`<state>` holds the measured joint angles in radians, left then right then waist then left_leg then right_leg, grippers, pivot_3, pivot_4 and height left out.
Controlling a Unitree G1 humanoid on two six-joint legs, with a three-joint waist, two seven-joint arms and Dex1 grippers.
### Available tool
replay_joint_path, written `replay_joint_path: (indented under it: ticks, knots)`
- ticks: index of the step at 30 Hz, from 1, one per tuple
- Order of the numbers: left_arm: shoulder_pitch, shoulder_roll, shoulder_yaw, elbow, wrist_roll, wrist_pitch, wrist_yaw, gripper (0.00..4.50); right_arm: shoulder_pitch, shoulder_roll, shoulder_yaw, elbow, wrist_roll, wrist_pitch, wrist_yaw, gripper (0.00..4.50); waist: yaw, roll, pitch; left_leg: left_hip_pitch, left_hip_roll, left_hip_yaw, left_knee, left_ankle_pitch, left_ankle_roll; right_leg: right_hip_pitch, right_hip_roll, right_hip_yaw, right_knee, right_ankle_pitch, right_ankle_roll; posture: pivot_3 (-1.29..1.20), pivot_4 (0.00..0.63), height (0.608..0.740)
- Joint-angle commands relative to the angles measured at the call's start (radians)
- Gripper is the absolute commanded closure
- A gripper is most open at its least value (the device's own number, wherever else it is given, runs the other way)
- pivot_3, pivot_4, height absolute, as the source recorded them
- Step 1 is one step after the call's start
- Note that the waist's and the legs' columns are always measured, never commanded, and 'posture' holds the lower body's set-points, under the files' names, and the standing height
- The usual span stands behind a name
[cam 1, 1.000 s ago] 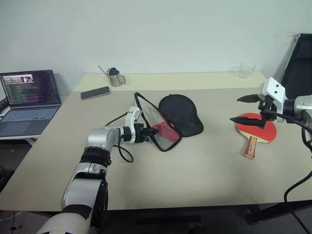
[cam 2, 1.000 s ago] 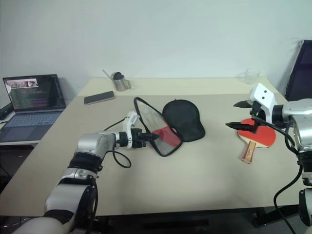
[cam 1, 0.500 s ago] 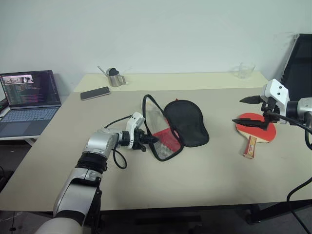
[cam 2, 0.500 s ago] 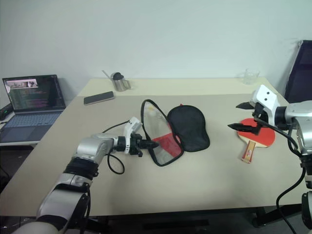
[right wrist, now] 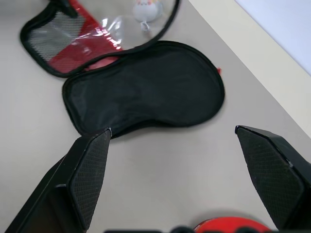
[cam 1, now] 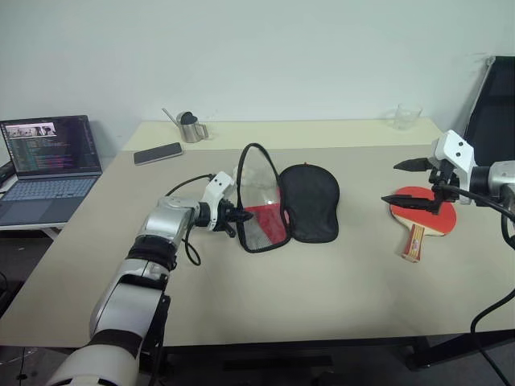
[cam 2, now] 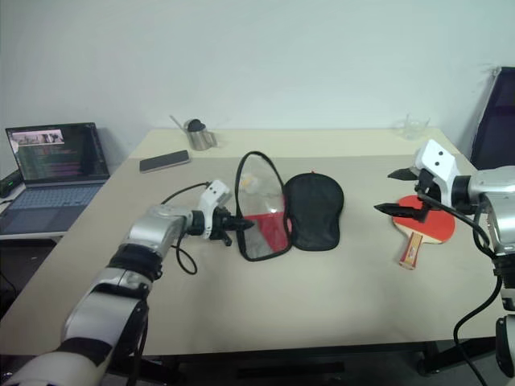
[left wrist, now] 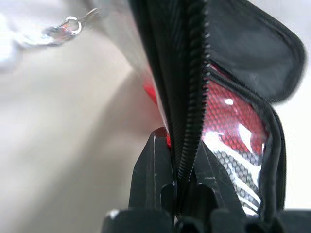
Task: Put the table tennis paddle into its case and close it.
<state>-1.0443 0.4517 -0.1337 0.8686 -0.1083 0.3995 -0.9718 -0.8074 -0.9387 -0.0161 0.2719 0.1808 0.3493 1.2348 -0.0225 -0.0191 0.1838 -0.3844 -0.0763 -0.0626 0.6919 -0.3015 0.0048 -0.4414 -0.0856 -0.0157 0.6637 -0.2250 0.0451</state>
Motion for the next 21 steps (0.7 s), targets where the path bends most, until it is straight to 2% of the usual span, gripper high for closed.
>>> replay_joint_path:
  ticks: [1, 7, 17, 20, 21]
  knots:
    - [-0.053, -0.023, 0.039, 0.058, 0.011, -0.055, 0.057, 4.48, -0.023, -0.007, -0.024, -0.018, 0.017, -0.009, -0.007, 0.0, -0.001, 0.0, 0.0, 0.0, 0.0, 0.0, 0.001, 0.0, 0.0, 0.0, 0.0, 0.0, 0.0, 0.0, 0.0, 0.0, 0.15, 0.74]
    - [-0.056, -0.038, 0.062, 0.091, 0.013, -0.054, 0.081, 4.48, -0.007, -0.017, -0.034, -0.031, 0.022, -0.004, -0.007, 0.0, -0.002, 0.0, 0.0, 0.0, 0.0, 0.0, 0.001, 0.0, 0.001, 0.0, 0.0, 0.0, 0.001, 0.0, 0.001, 0.0, 0.15, 0.74]
    - [-0.048, -0.008, 0.133, 0.145, 0.01, 0.0, 0.234, 4.48, -0.003, -0.015, -0.031, -0.035, 0.021, -0.003, -0.008, 0.0, -0.003, 0.0, 0.0, 0.0, 0.0, 0.001, 0.002, 0.0, 0.001, 0.0, 0.0, 0.001, 0.001, 0.001, 0.001, 0.0, 0.15, 0.74]
    - [-0.04, -0.007, 0.139, 0.133, 0.012, 0.018, 0.227, 4.48, -0.009, -0.011, -0.026, -0.029, 0.019, -0.007, -0.007, 0.0, -0.003, 0.0, 0.0, 0.0, 0.0, 0.0, 0.002, 0.0, 0.001, 0.0, 0.0, 0.001, 0.001, 0.001, 0.001, 0.0, 0.15, 0.74]
    - [-0.037, -0.007, 0.14, 0.132, 0.015, 0.022, 0.227, 4.21, -0.012, -0.009, -0.023, -0.025, 0.018, -0.009, -0.006, 0.0, -0.003, 0.0, 0.0, 0.0, 0.0, 0.0, 0.002, 0.0, 0.001, 0.0, 0.0, 0.001, 0.001, 0.001, 0.001, 0.0, 0.15, 0.74]
